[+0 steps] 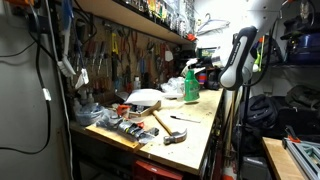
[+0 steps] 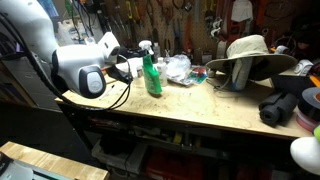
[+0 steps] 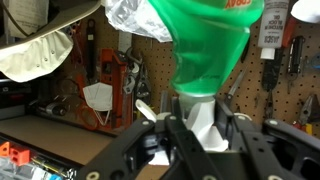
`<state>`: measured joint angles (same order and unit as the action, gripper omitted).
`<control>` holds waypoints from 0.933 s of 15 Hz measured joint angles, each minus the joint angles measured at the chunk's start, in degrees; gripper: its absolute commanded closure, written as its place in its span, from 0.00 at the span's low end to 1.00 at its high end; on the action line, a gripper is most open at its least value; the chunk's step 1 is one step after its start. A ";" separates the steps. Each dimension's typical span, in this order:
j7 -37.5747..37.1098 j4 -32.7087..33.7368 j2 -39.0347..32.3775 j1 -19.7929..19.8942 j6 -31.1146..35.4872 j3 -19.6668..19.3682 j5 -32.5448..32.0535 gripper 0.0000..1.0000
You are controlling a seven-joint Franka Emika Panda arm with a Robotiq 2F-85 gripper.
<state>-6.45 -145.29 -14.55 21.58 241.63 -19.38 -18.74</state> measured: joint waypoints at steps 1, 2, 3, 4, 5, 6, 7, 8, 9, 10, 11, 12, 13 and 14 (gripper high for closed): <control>0.04 0.72 -0.26 0.03 -0.12 0.16 0.00 0.88; 0.04 1.76 -0.39 0.04 -0.33 0.34 -0.01 0.88; 0.04 2.71 -0.68 0.10 -0.25 0.53 -0.02 0.88; 0.04 3.48 -1.11 0.16 -0.23 0.72 -0.10 0.88; 0.04 4.35 -1.64 0.23 -0.23 0.94 -0.13 0.88; 0.04 5.20 -2.18 0.31 -0.23 1.19 -0.14 0.88; 0.04 6.04 -2.78 0.36 -0.23 1.47 -0.15 0.88; 0.04 6.79 -3.39 0.38 -0.23 1.69 -0.16 0.88; 0.04 7.45 -4.05 0.38 -0.23 1.93 -0.16 0.88; 0.04 8.02 -4.73 0.39 -0.23 2.19 -0.16 0.88; 0.04 8.48 -5.40 0.42 -0.23 2.43 -0.17 0.88; 0.04 8.86 -6.05 0.45 -0.23 2.67 -0.17 0.88; 0.03 9.17 -6.67 0.54 -0.23 2.91 -0.17 0.88; 0.03 9.53 -7.25 0.67 -0.23 3.12 -0.17 0.88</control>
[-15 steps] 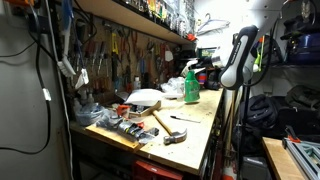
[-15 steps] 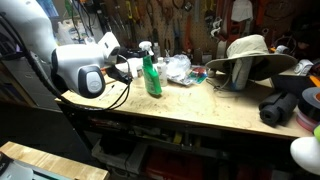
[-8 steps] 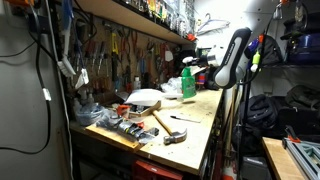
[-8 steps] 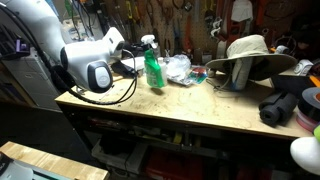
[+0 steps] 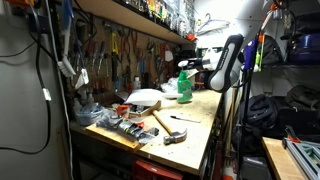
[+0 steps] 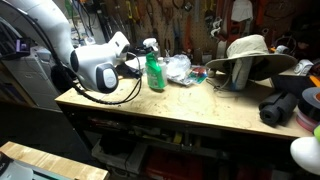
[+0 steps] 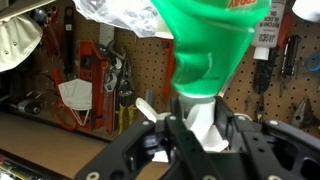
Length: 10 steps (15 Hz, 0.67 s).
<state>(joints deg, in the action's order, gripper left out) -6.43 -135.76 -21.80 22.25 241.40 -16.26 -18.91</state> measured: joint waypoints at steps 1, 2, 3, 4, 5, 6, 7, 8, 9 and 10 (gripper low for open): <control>-0.03 0.43 -0.56 0.13 0.00 0.15 0.00 0.88; -0.06 0.87 -1.09 0.29 0.00 0.27 0.00 0.88; -0.06 1.27 -1.56 0.45 0.00 0.37 0.00 0.88; -0.07 1.69 -2.02 0.63 0.00 0.50 -0.02 0.88; -0.08 2.08 -2.45 0.86 0.01 0.66 -0.11 0.88; -0.11 2.54 -2.80 1.12 0.07 0.85 -0.19 0.88; -0.24 3.04 -3.07 1.35 0.06 1.01 -0.41 0.88; -0.40 3.56 -3.35 1.58 0.06 1.18 -0.69 0.88; -0.66 4.00 -3.60 1.79 0.06 1.30 -1.00 0.88; -0.93 4.31 -3.78 1.97 0.06 1.38 -1.33 0.88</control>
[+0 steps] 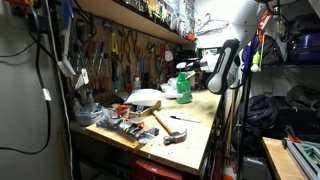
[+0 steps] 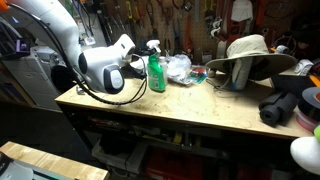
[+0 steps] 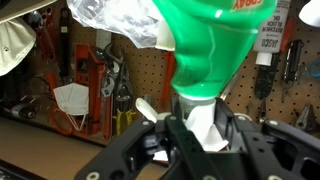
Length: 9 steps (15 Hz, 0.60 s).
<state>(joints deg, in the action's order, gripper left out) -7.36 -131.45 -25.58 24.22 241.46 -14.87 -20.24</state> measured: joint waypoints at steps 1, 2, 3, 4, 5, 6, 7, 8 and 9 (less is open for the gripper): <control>-0.33 0.28 -0.16 0.20 0.00 0.07 -0.51 0.88; -0.66 0.46 -0.28 0.43 0.00 0.13 -1.04 0.88; -0.96 0.57 -0.36 0.66 0.00 0.19 -1.54 0.87; -1.18 0.63 -0.37 0.87 0.00 0.23 -1.95 0.84; -1.31 0.66 -0.36 1.07 0.00 0.25 -2.33 0.83; -1.41 0.65 -0.37 1.26 0.00 0.26 -2.65 0.80; -1.58 0.66 -0.36 1.36 0.01 0.26 -2.87 0.75; -1.68 0.66 -0.36 1.44 0.01 0.27 -2.99 0.70; -1.75 0.66 -0.35 1.50 0.01 0.27 -3.07 0.66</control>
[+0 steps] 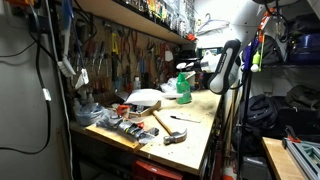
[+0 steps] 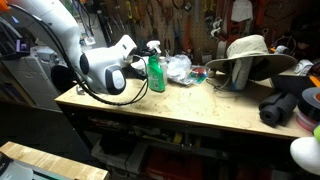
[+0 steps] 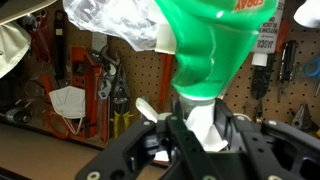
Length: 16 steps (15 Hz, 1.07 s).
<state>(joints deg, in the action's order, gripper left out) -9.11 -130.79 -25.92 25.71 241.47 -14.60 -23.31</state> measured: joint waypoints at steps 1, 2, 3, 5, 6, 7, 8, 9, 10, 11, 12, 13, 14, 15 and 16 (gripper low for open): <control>-0.02 0.00 0.00 0.02 0.00 0.00 -0.03 0.65; -0.04 0.00 0.00 0.02 0.00 0.00 -0.05 0.65; -0.05 0.00 0.00 0.03 0.00 0.00 -0.06 0.65; -0.12 -0.01 0.00 0.04 0.00 0.00 -0.06 0.57; -0.20 -0.02 0.00 0.07 0.00 0.00 -0.06 0.52; -0.25 -0.05 0.01 0.13 0.00 0.00 -0.06 0.47; -0.34 -0.10 0.00 0.23 0.00 0.01 -0.06 0.39; -0.43 -0.22 -0.02 0.32 0.00 0.01 -0.06 0.37; -0.54 -0.32 -0.05 0.40 0.00 0.01 -0.06 0.34; -0.62 -0.42 -0.07 0.49 0.01 0.02 -0.10 0.37; -0.70 -0.44 -0.07 0.56 0.01 0.03 -0.14 0.39; -0.75 -0.44 -0.07 0.63 0.01 0.03 -0.16 0.38; -0.79 -0.45 -0.07 0.69 0.01 0.03 -0.20 0.40; -0.82 -0.47 -0.09 0.74 0.01 0.03 -0.28 0.41; -0.84 -0.51 -0.11 0.77 0.01 0.03 -0.36 0.40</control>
<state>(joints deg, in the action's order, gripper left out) -9.94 -131.30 -26.03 26.49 241.48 -14.57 -23.67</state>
